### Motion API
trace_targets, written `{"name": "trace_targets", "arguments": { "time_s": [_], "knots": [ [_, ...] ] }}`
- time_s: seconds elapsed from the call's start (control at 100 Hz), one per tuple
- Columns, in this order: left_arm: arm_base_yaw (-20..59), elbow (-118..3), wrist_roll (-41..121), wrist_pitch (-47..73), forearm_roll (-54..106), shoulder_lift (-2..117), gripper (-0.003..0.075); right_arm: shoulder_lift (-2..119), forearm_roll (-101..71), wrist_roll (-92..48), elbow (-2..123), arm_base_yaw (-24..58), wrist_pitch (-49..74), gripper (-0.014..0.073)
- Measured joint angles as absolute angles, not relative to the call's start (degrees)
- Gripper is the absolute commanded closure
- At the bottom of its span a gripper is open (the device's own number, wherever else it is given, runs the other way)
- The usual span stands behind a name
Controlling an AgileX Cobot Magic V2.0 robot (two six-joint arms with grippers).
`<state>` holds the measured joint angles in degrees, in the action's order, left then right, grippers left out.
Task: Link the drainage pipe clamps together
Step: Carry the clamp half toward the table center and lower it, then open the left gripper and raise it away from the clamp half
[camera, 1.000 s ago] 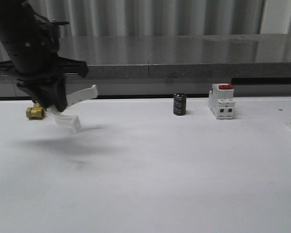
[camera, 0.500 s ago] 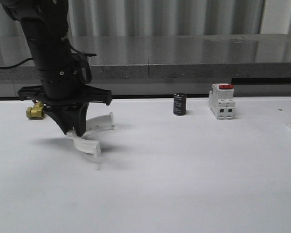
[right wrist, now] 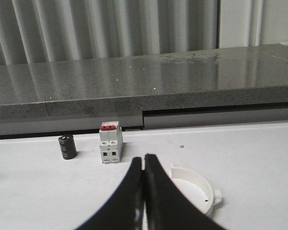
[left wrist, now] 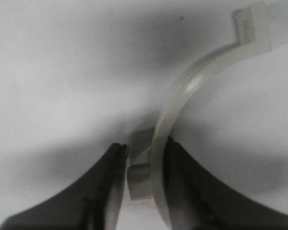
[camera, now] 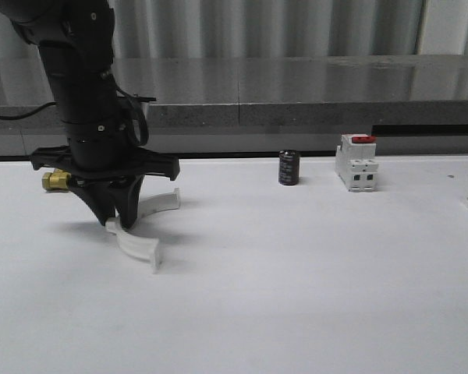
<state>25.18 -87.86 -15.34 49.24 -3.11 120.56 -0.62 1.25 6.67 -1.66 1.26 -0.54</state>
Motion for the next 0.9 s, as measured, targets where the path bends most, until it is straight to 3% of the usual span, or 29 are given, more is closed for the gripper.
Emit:
{"name": "trace_targets", "arguments": {
  "time_s": [0.09, 0.16, 0.52, 0.9],
  "knots": [
    [25.18, -87.86, -15.34, 49.24, -3.25, 120.69, 0.018, -0.62, 1.25, 6.67, -1.66, 1.26, -0.54, 0.0661],
    [25.18, -87.86, -15.34, 49.24, -3.6, 120.69, 0.0133, -0.62, 1.25, 6.67, -1.66, 1.26, -0.54, 0.0661],
    [25.18, -87.86, -15.34, 47.92, -5.83, 118.59, 0.0134, -0.62, 1.25, 6.67, -1.66, 1.26, -0.54, 0.0661],
    [23.02, -83.43, -15.34, 43.46, -9.28, 101.39, 0.0134, -0.62, 1.25, 6.67, -1.66, 1.26, -0.54, 0.0661]
  ]
}}
